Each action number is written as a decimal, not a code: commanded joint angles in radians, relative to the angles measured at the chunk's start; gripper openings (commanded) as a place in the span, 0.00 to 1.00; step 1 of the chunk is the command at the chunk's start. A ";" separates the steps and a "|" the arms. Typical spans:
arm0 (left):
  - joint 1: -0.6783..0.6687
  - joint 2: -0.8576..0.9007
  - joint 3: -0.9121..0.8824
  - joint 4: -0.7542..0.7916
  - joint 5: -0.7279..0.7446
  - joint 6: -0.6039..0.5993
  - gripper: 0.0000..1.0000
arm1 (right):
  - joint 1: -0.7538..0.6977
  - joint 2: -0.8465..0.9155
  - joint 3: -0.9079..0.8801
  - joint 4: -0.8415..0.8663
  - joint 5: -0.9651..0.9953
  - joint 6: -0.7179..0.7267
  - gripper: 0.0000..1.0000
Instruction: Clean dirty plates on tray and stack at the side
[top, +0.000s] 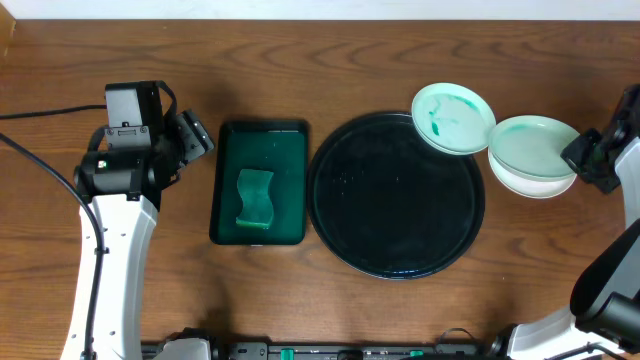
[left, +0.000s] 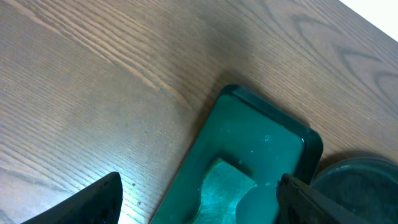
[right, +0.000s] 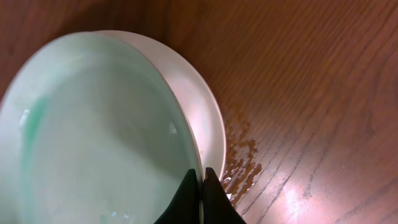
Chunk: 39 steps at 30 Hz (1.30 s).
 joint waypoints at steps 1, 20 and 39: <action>0.003 -0.001 0.012 -0.002 -0.010 -0.002 0.80 | -0.001 0.010 -0.004 0.000 0.006 0.008 0.27; 0.003 -0.001 0.012 -0.002 -0.010 -0.002 0.80 | 0.492 0.006 0.174 -0.073 -0.336 -0.728 0.52; 0.003 -0.001 0.012 -0.002 -0.010 -0.002 0.80 | 0.692 0.207 0.151 0.019 -0.032 -0.774 0.26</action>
